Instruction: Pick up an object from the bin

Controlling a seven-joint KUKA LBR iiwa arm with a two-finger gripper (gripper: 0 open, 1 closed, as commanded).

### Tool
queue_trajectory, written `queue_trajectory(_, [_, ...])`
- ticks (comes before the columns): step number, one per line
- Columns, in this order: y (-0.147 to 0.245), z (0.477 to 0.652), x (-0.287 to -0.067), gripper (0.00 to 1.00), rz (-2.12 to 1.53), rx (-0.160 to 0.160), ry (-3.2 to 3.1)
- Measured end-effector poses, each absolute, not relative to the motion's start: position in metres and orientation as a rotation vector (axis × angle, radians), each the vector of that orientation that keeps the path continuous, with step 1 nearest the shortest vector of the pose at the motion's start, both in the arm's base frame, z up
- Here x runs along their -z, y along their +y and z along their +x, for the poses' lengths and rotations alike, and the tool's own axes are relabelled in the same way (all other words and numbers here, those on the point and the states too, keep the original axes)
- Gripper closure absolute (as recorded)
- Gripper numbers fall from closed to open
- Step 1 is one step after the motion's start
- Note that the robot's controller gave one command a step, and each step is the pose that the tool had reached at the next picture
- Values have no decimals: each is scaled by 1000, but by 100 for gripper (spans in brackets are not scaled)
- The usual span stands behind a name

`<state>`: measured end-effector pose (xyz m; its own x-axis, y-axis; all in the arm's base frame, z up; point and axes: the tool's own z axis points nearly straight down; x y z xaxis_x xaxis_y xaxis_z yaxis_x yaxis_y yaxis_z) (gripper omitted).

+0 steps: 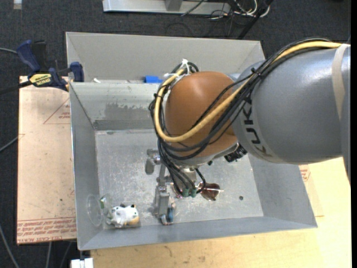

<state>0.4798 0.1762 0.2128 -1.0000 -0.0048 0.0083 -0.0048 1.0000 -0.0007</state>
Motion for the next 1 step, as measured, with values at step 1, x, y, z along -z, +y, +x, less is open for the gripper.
queue_trajectory(1, [175, 482, -217, 0, 0, 2, -3141])
